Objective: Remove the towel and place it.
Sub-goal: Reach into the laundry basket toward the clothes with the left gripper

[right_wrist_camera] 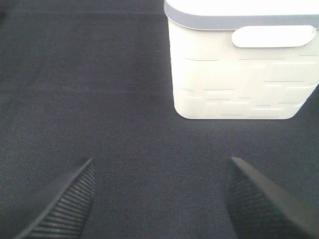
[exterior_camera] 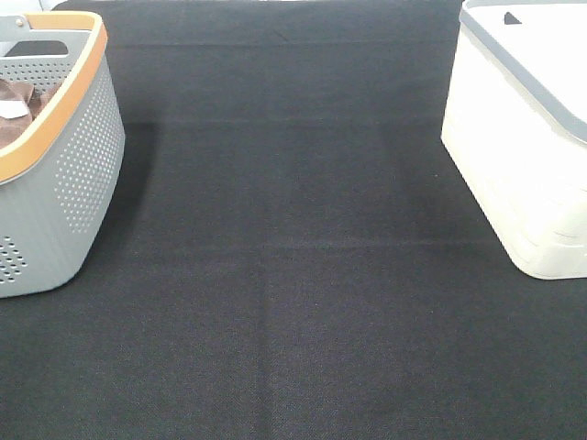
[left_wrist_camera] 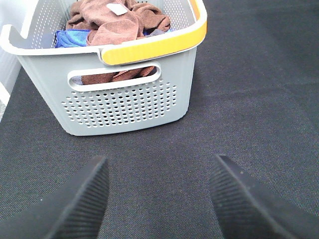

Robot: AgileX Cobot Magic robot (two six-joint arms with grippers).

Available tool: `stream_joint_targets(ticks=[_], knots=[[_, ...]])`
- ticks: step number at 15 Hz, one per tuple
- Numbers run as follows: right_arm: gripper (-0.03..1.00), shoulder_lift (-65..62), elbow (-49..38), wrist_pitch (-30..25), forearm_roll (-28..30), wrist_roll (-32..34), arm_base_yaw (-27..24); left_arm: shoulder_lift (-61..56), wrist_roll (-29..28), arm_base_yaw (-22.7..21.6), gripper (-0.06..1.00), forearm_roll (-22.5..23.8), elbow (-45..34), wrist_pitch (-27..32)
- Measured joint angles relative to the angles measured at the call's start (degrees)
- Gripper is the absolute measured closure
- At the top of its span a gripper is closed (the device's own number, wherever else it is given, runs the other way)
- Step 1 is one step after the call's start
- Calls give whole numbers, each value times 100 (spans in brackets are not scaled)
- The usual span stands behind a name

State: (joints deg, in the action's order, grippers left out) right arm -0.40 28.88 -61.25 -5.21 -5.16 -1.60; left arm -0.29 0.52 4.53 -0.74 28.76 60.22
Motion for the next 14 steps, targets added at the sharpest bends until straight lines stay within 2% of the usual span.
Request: stream_joint_targets(ticks=[14], knots=[[28,0,0,0,0,0,0,0,0,0,36,0,0,0]])
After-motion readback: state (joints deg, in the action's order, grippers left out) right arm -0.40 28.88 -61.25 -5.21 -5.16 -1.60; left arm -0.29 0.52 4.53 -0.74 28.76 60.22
